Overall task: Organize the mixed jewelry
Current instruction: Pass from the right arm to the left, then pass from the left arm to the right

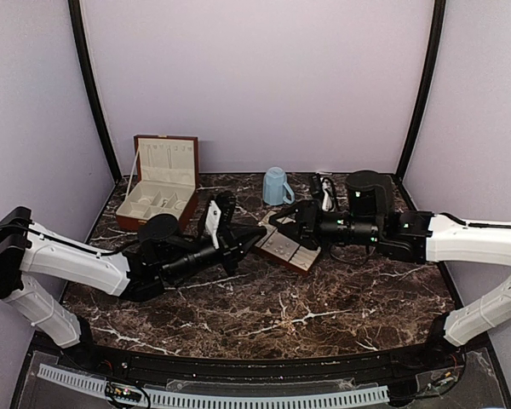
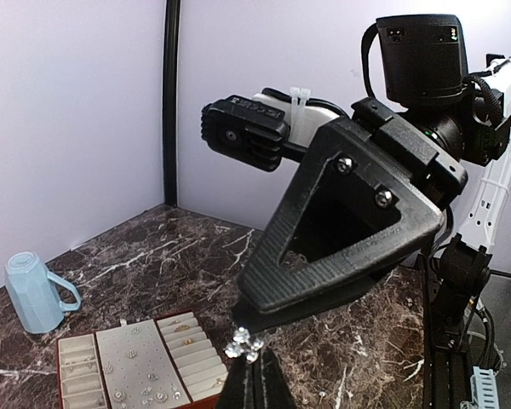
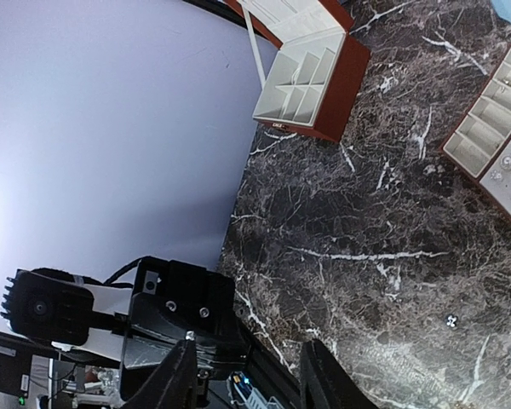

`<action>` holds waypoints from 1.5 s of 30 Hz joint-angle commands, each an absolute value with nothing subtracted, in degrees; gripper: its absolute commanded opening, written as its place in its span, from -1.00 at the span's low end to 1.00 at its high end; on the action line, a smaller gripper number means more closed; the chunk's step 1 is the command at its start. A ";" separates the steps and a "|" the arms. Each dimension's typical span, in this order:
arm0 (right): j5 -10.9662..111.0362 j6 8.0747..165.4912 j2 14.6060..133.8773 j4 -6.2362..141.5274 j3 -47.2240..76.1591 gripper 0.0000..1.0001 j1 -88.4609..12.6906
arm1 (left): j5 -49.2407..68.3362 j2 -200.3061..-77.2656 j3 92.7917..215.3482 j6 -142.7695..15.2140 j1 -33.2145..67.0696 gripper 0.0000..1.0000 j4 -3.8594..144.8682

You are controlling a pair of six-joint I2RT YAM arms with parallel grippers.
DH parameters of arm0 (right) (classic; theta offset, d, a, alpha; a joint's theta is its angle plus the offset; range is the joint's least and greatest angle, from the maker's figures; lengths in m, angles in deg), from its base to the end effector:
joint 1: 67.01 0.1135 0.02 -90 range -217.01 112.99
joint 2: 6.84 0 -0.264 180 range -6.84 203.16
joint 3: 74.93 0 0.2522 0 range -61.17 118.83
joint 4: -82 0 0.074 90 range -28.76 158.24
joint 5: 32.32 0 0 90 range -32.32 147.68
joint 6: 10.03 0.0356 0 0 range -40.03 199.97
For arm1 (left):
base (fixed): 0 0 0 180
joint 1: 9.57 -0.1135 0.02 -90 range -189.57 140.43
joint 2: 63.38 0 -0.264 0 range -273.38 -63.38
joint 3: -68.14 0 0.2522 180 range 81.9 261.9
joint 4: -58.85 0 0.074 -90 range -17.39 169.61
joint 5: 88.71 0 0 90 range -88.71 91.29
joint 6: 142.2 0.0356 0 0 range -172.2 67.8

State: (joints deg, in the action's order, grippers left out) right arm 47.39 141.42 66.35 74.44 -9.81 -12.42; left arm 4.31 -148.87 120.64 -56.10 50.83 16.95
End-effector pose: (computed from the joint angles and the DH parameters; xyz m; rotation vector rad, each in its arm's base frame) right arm 0.1677 0.2468 0.3014 -0.0180 2.1562 1.4869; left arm 0.1559 -0.2783 0.2563 0.7436 1.2871 -0.9574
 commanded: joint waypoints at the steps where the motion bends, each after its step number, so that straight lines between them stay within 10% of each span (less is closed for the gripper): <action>1: 49.19 138.27 66.66 74.28 -9.49 -0.10 -13.26 | 3.03 -144.43 119.65 -59.04 50.76 -1.00 23.79; 19: 46.96 121.48 67.38 69.93 -7.39 -0.02 -19.73 | 31.45 -128.62 133.38 -59.23 31.74 -1.00 75.15; 45: 37.47 114.68 70.69 70.36 -4.35 0.11 -14.93 | 55.62 -139.20 131.77 -47.63 27.17 -1.00 70.74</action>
State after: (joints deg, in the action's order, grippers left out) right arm 39.50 116.76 68.88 69.91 -6.27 -17.52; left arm 53.38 -138.45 130.72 -50.29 25.04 68.51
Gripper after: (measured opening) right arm 0.555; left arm 0.017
